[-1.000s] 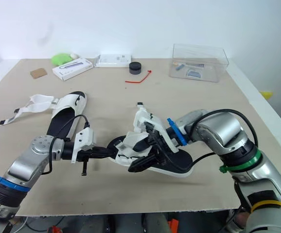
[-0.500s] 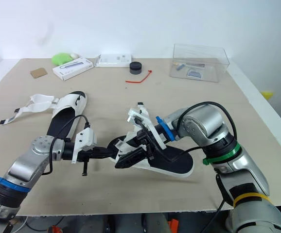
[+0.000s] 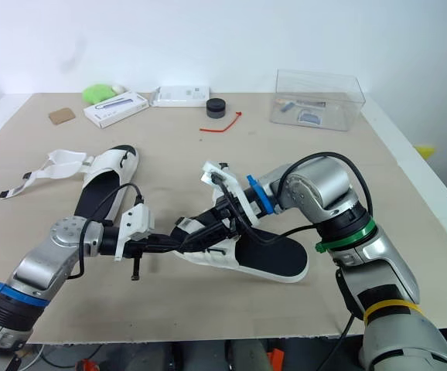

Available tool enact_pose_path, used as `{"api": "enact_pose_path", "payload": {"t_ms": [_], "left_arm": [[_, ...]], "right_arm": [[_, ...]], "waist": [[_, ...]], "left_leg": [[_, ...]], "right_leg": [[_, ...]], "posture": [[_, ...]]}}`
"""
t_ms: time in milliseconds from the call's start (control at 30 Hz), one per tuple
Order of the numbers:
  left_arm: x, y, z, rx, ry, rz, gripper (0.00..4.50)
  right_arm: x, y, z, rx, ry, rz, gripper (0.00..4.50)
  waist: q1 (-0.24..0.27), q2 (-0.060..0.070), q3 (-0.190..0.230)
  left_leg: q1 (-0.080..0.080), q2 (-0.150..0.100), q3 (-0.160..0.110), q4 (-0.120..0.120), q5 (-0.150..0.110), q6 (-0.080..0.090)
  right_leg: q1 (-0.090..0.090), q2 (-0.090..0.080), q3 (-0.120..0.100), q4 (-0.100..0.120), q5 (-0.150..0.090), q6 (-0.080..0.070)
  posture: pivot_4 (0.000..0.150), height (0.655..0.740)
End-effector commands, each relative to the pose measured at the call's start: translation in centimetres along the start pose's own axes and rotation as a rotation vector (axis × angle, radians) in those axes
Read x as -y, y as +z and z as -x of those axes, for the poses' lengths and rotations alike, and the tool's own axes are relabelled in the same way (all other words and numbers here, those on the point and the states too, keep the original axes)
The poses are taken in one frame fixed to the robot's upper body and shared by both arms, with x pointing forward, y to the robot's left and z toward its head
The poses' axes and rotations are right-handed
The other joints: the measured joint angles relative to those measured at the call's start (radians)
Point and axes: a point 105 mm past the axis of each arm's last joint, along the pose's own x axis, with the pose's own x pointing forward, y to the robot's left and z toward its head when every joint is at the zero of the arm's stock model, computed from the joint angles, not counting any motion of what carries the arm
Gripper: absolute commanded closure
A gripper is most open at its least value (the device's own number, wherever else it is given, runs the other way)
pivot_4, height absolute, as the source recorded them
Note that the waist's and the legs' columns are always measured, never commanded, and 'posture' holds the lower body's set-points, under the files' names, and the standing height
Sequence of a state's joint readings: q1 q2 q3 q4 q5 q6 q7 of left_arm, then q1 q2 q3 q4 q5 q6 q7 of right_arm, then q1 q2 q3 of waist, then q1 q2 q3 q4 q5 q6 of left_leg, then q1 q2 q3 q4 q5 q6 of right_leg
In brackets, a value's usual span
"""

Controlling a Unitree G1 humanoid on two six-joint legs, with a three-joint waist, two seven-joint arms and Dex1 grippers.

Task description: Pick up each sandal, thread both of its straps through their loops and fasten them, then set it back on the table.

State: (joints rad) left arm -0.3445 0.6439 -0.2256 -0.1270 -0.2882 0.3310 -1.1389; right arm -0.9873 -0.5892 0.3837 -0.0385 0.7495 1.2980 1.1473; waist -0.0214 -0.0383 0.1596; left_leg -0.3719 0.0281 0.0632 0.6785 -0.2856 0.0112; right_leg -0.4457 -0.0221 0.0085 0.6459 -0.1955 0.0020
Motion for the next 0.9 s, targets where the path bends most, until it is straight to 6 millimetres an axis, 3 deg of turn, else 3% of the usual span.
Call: {"api": "enact_pose_path", "payload": {"t_ms": [33,200,500,767,900], "left_arm": [[0.2,-0.4,-0.1,-0.02,-0.006,0.0,4.5],[0.1,-0.4,-0.1,-0.022,-0.008,-0.002,4.5],[0.1,-0.4,-0.2,-0.021,-0.008,-0.004,4.5],[-0.1,-0.4,0.0,-0.017,0.002,0.0,4.5],[-0.3,-0.3,0.0,-0.015,0.006,0.002,4.5]], "right_arm": [[-0.9,1.7,0.9,0.052,-0.002,0.082,1.87],[-1.4,0.8,0.9,0.028,0.027,0.058,4.32],[-1.5,0.2,0.9,0.011,0.019,0.117,4.42],[-0.8,1.8,2.3,0.077,-0.154,0.677,4.42],[-1.7,1.8,2.4,0.124,-0.188,0.935,4.42]], "waist": [[0.0,0.0,0.0],[0.0,0.0,0.0],[0.0,0.0,0.0],[0.0,0.0,0.0],[0.0,0.0,0.0]], "left_leg": [[0.0,0.0,0.0,0.0,0.0,0.0],[0.0,0.0,0.0,0.0,0.0,0.0],[0.0,0.0,-0.001,0.0,0.0,0.0],[-0.001,0.0,-0.001,0.0,0.0,0.0],[-0.001,0.0,-0.001,0.0,0.0,0.0]], "right_leg": [[0.0,0.0,0.0,0.0,0.0,0.0],[0.0,0.0,0.0,0.0,0.0,0.0],[0.0,0.0,-0.001,0.0,0.0,0.0],[0.0,0.0,-0.003,-0.001,-0.003,0.004],[0.0,0.0,-0.003,-0.001,-0.003,0.005]], "posture": [[0.15,0.74],[0.15,0.74],[0.15,0.74],[0.15,0.74],[0.15,0.74]]}}
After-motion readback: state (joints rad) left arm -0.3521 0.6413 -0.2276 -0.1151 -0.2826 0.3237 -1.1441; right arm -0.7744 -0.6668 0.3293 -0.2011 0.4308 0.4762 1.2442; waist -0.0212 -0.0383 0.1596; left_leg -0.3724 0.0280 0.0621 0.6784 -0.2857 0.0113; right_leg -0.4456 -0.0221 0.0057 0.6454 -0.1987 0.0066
